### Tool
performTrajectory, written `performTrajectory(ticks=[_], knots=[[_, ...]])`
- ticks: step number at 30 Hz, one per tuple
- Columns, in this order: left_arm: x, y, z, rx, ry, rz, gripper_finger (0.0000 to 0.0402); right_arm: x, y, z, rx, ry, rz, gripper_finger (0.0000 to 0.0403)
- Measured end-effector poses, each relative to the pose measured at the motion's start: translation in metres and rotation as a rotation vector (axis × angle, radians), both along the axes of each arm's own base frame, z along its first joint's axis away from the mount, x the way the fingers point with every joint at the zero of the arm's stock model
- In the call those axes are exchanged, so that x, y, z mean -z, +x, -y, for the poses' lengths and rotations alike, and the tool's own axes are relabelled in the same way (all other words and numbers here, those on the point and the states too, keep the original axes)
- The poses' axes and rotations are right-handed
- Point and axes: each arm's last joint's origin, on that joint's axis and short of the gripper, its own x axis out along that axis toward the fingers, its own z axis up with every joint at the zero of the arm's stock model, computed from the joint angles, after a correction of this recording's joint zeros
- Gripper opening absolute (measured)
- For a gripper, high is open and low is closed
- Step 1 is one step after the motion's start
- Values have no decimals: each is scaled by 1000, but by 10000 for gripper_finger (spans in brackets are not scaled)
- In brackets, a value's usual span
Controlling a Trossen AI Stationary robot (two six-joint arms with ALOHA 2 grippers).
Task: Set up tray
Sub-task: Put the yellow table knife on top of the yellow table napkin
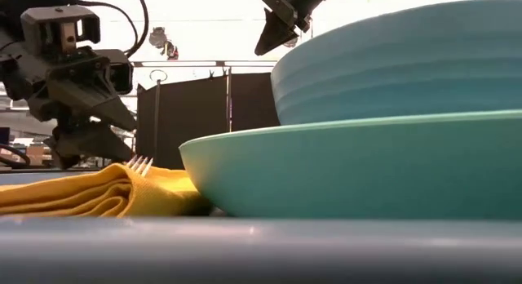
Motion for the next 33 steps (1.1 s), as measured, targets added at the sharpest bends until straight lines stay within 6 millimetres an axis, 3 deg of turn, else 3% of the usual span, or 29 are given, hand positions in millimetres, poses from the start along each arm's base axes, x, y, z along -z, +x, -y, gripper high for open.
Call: performTrajectory(ticks=[13,22,27,33], knots=[[-11,-25,-16,-72,61,-170,207,7,5,4,-54,55,67,75],[-30,-37,-40,-216,255,-114,207,68,23,64,-18,270,22,75],[-49,-40,-51,-314,415,8,207,74,40,87,-17,347,-27,75],[-67,-46,-59,-399,543,107,207,91,75,96,-46,405,-116,75]])
